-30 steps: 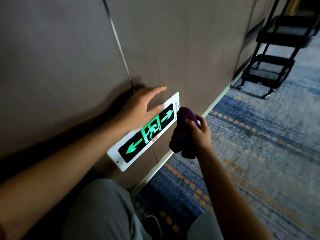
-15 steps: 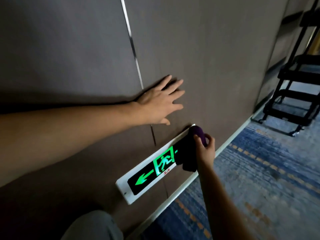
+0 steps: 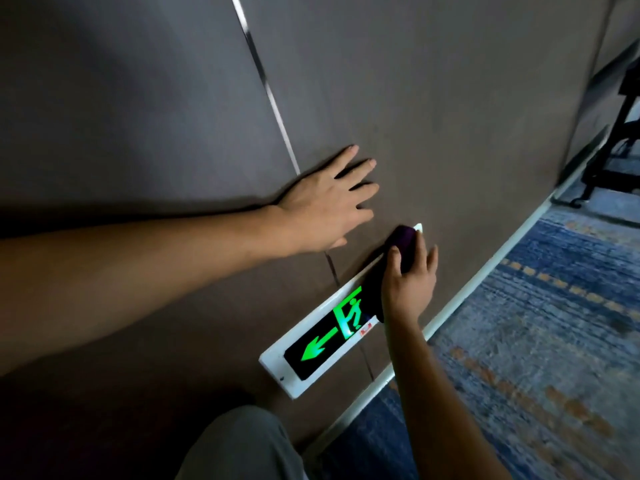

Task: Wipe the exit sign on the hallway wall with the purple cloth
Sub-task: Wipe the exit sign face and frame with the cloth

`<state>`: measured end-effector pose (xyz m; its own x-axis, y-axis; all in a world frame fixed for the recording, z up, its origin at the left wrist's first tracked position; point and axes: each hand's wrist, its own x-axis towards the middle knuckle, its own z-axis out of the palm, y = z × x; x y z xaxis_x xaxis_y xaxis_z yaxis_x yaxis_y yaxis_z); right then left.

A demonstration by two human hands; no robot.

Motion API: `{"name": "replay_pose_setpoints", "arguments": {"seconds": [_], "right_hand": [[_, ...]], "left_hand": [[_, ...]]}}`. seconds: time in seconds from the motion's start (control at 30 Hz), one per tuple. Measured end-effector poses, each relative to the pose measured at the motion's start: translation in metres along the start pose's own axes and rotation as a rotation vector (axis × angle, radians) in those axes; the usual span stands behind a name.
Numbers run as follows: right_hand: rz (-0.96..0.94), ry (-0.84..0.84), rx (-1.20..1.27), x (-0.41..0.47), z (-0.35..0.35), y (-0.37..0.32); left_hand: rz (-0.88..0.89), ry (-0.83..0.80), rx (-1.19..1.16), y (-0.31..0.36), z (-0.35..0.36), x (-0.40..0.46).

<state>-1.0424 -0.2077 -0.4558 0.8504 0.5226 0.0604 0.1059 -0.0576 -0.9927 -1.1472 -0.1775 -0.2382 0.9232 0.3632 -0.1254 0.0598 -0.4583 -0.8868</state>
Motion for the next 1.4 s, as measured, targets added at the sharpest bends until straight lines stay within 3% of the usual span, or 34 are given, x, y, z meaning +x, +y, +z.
{"name": "replay_pose_setpoints", "arguments": {"seconds": [0.17,0.3,0.37,0.53,0.77,1.13,1.27,1.4], "right_hand": [[-0.09,0.048,0.035,-0.03,0.019,-0.003],[-0.091,-0.075,-0.007,-0.023,0.003,0.009],[-0.072,-0.135,0.02,-0.015,-0.011,0.018],[0.039,-0.034,0.108,0.021,-0.035,0.032],[0.046,-0.125,0.051,0.061,-0.015,0.022],[0.042,-0.229,0.02,-0.012,-0.016,0.032],[0.079,-0.133,0.115,0.02,-0.027,0.027],[0.129,-0.094,0.052,0.066,-0.029,0.02]], "left_hand": [[0.025,-0.026,0.031,0.003,0.003,0.004],[0.031,0.031,0.038,0.003,0.007,0.006],[0.036,0.046,0.053,0.001,0.01,0.005],[0.051,0.035,0.097,0.005,0.011,0.009],[0.059,0.02,0.116,0.005,0.011,0.01],[0.063,-0.006,0.059,0.006,0.007,0.011],[0.062,-0.003,0.044,0.006,0.007,0.01],[0.083,-0.001,0.024,0.005,0.009,0.01]]}}
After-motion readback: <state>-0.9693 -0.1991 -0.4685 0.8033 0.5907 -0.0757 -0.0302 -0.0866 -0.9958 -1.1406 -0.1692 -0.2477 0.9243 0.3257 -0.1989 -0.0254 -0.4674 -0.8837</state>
